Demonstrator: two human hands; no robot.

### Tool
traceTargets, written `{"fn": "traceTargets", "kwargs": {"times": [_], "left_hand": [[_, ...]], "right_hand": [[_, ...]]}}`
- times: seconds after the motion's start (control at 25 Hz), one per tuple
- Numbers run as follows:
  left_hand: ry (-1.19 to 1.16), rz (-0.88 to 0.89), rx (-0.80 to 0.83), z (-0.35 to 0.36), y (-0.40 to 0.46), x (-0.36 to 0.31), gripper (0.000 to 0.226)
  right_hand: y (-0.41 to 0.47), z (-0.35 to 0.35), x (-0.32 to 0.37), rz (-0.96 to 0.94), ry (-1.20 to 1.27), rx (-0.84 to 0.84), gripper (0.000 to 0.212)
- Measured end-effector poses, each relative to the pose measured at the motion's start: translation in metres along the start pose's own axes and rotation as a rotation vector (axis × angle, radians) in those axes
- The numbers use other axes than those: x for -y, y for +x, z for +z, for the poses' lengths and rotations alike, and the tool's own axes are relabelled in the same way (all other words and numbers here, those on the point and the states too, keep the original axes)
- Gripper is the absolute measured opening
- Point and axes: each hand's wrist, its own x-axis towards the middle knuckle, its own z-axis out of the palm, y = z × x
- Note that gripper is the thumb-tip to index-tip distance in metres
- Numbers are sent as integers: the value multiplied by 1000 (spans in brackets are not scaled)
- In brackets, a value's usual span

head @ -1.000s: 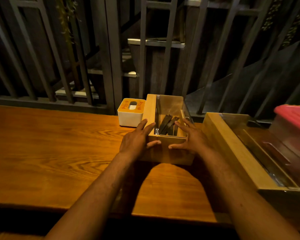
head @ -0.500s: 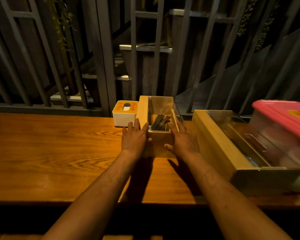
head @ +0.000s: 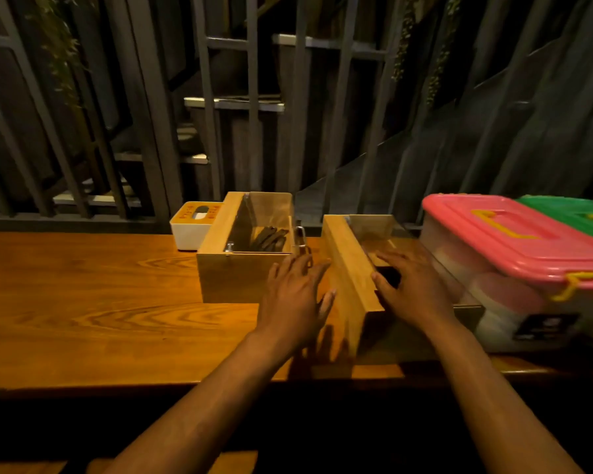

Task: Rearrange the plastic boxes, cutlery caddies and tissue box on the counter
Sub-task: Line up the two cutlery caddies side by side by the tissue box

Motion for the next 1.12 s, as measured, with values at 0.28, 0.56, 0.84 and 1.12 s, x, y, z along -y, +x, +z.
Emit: {"fn": "traceTargets", "kwargs": {"times": [0.28,0.56,0.84,1.12], "left_hand": [[54,-28,180,66,14,-94,72],[122,-125,96,79,9,-72,70],[196,-78,152,77,40,-37,79],[215,-75,186,91,82,-11,76]], "right_hand": [[-18,-35,-102,119,65,135,68],[5,-8,-116,-115,184,284,87],[47,32,-114,-164,55,273,101],[90,47,-109,-127,36,271,100]]}}
